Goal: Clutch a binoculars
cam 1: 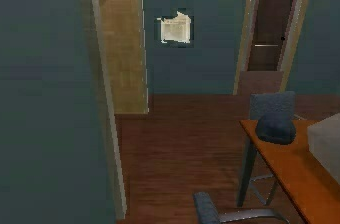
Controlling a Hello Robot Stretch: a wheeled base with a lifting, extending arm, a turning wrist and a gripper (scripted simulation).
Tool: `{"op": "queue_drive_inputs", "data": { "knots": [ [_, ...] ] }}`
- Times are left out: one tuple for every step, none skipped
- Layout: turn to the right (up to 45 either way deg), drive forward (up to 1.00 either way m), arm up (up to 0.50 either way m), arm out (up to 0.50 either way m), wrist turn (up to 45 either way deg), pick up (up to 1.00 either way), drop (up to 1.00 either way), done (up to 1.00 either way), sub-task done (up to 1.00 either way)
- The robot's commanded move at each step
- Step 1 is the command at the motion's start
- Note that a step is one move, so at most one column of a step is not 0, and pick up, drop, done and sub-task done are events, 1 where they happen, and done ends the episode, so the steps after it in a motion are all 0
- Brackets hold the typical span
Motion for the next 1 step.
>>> {"op": "queue_drive_inputs", "data": {
  "knots": [
    [0.0, 0.0, 0.0, 0.0, 0.0, 0.0, 0.0, 1.0, 0.0]
  ]
}}
